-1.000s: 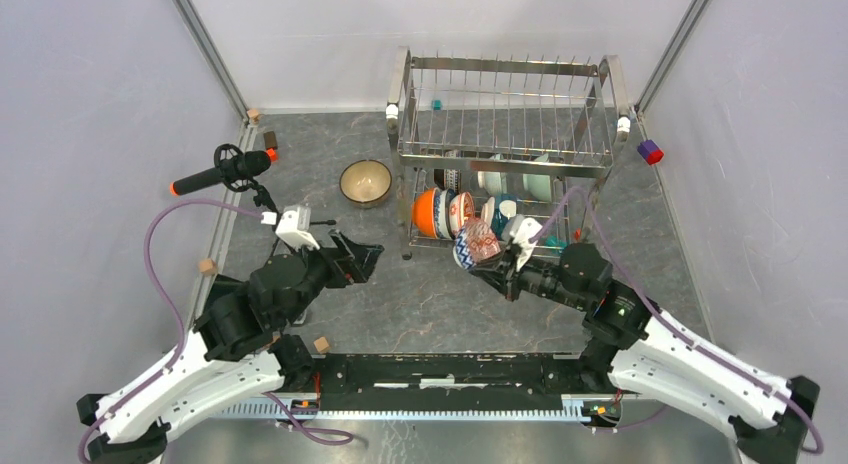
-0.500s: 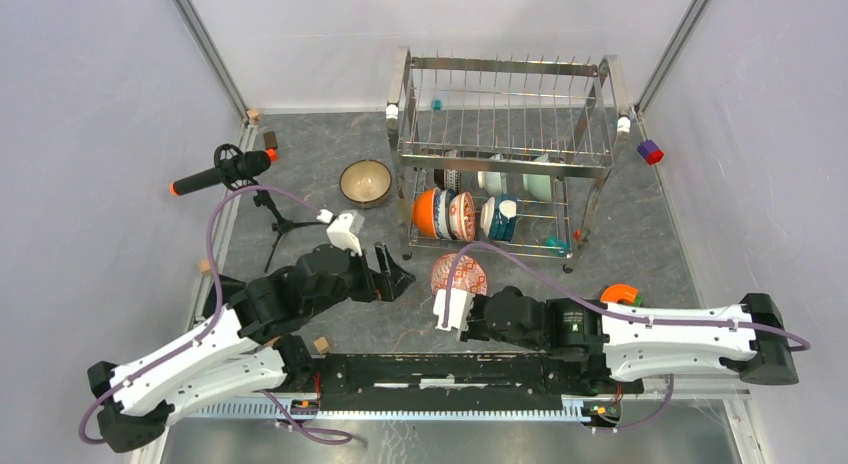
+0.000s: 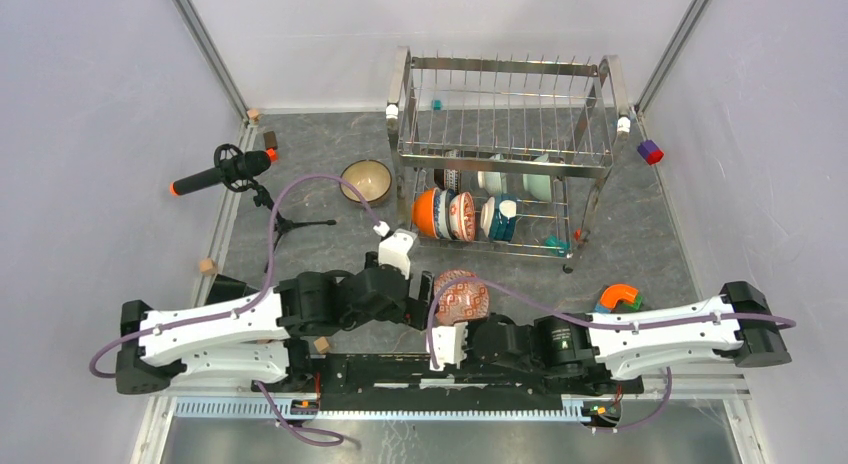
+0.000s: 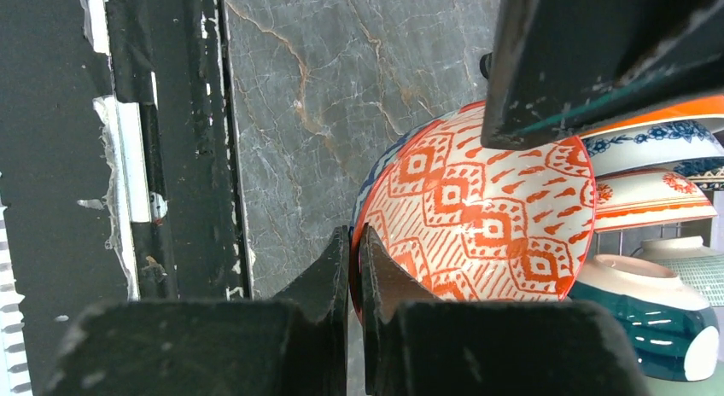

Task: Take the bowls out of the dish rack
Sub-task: Place the bowl at the center of the board.

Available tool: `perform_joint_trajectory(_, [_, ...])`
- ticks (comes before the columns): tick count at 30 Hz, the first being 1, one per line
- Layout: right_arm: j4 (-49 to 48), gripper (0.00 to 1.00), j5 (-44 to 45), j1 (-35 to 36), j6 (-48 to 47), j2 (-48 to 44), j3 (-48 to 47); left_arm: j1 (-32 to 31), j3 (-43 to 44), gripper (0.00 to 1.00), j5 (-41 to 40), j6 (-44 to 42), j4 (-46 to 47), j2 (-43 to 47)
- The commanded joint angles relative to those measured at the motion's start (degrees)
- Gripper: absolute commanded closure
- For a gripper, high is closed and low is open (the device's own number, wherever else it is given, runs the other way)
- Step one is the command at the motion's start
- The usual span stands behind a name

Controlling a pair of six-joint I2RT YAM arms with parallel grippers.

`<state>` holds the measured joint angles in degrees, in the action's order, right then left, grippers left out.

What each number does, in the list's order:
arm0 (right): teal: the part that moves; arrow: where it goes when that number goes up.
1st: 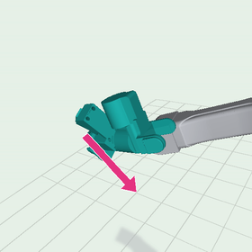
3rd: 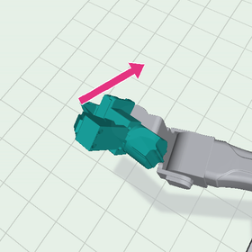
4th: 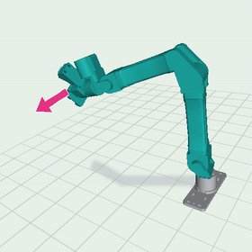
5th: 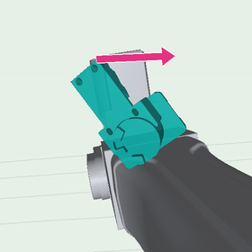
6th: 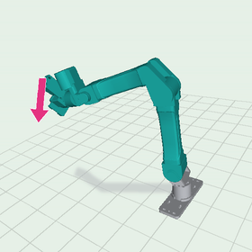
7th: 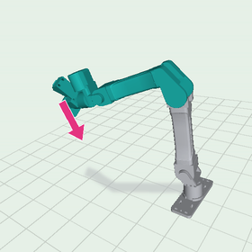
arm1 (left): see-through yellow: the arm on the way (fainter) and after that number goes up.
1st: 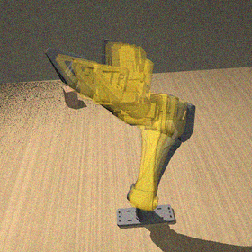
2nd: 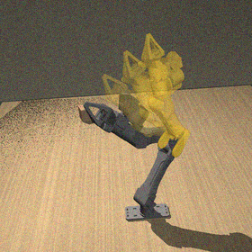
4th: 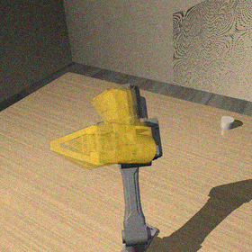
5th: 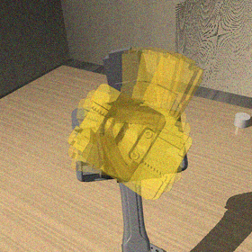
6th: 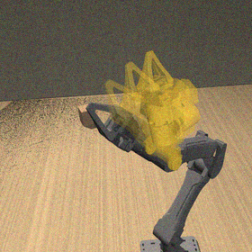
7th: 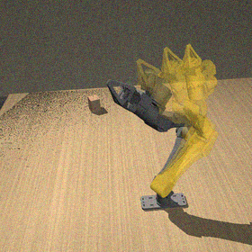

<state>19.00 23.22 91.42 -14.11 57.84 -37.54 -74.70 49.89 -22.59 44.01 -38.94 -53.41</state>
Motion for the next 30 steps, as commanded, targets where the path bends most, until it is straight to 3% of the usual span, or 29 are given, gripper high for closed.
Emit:
perform_joint_trajectory(1, [-1.99,1.0,3.47,1.79,-2.23,-0.28,-0.34,-0.8,4.52,0.02,-6.1,-2.42,-2.84,-3.52])
perform_joint_trajectory(9, [-1.81,1.0,5.79,4.72,-3.38,1.35,-0.78,-0.82,6.61,0.13,-7.97,-0.24,-5.73,-8.58])
perform_joint_trajectory(20, [-2.74,1.0,7.65,6.88,-3.65,5.35,-3.77,-1.01,6.81,0.37,-5.32,1.57,-3.13,-14.7])
perform_joint_trajectory(30, [-3.2,1.0,8.32,7.57,-3.56,6.65,-4.14,-1.75,5.67,0.49,-5.08,2.78,-2.23,-16.97])
